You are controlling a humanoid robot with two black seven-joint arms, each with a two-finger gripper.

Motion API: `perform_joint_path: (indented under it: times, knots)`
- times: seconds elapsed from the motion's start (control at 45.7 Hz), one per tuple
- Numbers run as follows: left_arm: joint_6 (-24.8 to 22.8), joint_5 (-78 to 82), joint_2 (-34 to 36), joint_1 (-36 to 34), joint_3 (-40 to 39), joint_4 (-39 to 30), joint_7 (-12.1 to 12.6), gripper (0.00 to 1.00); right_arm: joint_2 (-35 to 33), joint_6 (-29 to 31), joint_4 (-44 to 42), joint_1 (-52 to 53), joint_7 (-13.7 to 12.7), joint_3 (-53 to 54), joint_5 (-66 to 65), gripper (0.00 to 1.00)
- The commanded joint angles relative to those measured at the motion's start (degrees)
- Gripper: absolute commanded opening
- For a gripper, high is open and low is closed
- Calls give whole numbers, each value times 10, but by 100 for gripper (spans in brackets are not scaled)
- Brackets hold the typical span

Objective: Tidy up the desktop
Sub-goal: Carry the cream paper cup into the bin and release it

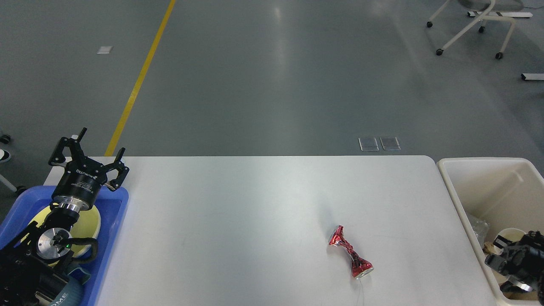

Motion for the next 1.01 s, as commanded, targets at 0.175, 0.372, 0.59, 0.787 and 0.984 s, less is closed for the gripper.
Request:
perform_joint_path:
  times: [0.175, 0.372, 0.59, 0.787, 0.984]
  knots:
    - [0, 0, 0, 0, 0, 0, 0, 96, 18, -9, -35, -29, 1, 45, 0, 0]
    - [0, 0, 0, 0, 0, 0, 0, 96, 18, -9, -36, -29, 1, 47, 0, 0]
    - [0, 0, 0, 0, 0, 0, 0, 96, 13, -8, -36, -29, 1, 45, 0, 0]
    - [0, 0, 0, 0, 0, 0, 0, 96, 13, -55, -37, -20, 1, 44, 0, 100]
    - [0, 0, 0, 0, 0, 0, -1, 96, 13, -67, -36, -21, 1, 45, 0, 100]
